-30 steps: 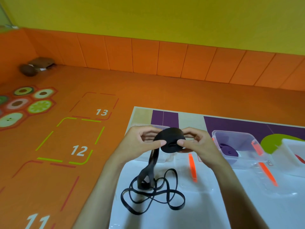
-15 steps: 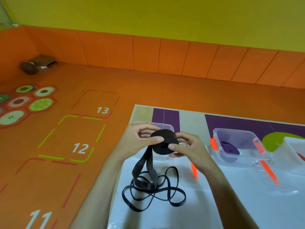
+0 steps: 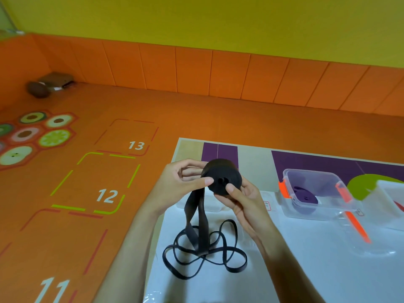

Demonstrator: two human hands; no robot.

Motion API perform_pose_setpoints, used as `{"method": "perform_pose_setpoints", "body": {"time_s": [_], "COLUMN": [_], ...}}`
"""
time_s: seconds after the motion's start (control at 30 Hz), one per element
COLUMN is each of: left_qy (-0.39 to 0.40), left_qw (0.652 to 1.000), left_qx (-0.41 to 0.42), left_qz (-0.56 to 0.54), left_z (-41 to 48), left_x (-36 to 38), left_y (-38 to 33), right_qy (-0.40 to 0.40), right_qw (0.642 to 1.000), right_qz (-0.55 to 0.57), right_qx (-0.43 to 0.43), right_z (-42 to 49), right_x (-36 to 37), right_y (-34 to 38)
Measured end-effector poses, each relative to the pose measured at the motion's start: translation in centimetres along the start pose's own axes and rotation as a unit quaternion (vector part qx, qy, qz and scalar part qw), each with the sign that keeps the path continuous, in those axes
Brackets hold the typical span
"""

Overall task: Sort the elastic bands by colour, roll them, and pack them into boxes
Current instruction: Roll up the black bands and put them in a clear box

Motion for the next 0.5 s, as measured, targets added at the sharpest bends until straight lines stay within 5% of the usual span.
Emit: {"method": "perform_pose_setpoints", "body": {"time_s": [0.17, 0.3, 0.5], "left_qy": [0.005, 0.034, 0.056], "left_qw": [0.999, 0.992, 0.995], "left_qx": [-0.005, -0.015, -0.039], "left_qz": [0.04, 0.121, 0.075], "left_z": [-0.3, -0.1, 0.4], "left_x": [-0.7, -0.4, 0.3], "left_y": [0.5, 0.6, 1.0], "right_qy": [0.049, 0.116, 0.045], "right_qw": [0.99, 0.924, 0.958], "right_qz": [-0.131, -0.365, -0.283], "right_qx": [0.025, -0.015, -0.019], "right_z": [0.0, 1.3, 1.5], "right_x": [0.0, 0.2, -0.4], "right_y": [1.5, 5.7, 6.4]}}
Point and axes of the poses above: each hand's wrist, its own z-axis towards the middle knuckle, its own x-axis out of the palm, y = z × x, the point moved 6 cm from there along z, towards the middle knuckle, and after that the axes turned 10 degrees about -x, right-handed, at the moved point
